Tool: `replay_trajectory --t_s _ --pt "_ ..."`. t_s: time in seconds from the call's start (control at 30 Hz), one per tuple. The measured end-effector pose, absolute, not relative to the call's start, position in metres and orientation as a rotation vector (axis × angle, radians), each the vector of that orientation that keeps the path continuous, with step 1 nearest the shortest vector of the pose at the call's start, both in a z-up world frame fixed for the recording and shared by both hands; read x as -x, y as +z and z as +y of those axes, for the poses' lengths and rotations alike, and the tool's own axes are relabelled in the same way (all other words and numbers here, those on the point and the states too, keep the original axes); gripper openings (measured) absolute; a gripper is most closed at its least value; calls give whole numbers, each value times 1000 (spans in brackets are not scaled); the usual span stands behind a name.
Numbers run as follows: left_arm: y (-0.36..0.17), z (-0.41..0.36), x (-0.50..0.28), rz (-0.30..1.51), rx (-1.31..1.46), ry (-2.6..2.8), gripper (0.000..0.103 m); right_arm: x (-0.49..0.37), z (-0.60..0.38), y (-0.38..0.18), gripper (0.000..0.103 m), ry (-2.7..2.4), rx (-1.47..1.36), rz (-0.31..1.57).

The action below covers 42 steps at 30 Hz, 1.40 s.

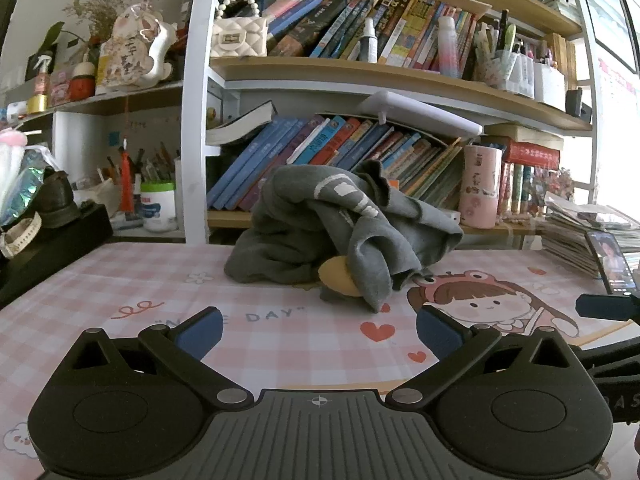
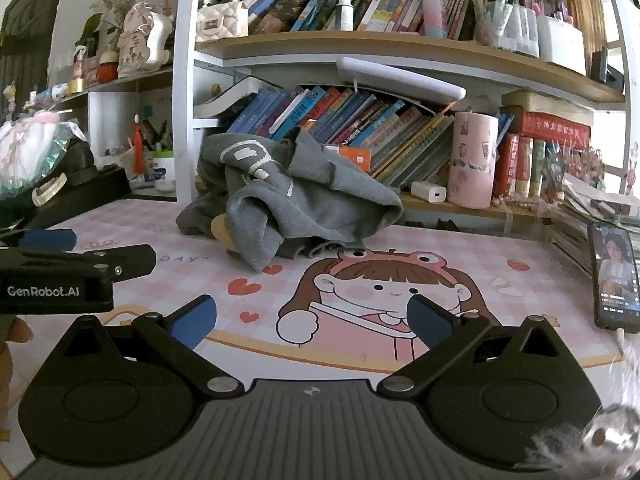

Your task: Fold clothes

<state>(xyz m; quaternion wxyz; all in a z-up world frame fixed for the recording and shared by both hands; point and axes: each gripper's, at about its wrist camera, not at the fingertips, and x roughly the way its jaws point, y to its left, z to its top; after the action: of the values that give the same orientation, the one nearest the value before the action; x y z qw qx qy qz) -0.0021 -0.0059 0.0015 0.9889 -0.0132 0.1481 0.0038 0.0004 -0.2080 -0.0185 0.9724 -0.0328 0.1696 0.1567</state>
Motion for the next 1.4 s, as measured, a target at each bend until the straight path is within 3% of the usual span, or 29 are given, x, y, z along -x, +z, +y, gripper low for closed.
replay_trajectory --t_s 0.37,0.77,1.07,1.4 --pt "2 -11 4 289 -3 25 103 -2 -209 -19 103 365 53 353" --pt "-4 -1 -18 385 74 -26 103 -58 -224 -8 103 488 -40 365" --pt "2 -22 -71 390 0 -31 102 -102 -259 -20 95 478 -250 438" --pt "-8 -51 -158 468 -41 18 82 -109 -276 -27 92 484 -348 515"
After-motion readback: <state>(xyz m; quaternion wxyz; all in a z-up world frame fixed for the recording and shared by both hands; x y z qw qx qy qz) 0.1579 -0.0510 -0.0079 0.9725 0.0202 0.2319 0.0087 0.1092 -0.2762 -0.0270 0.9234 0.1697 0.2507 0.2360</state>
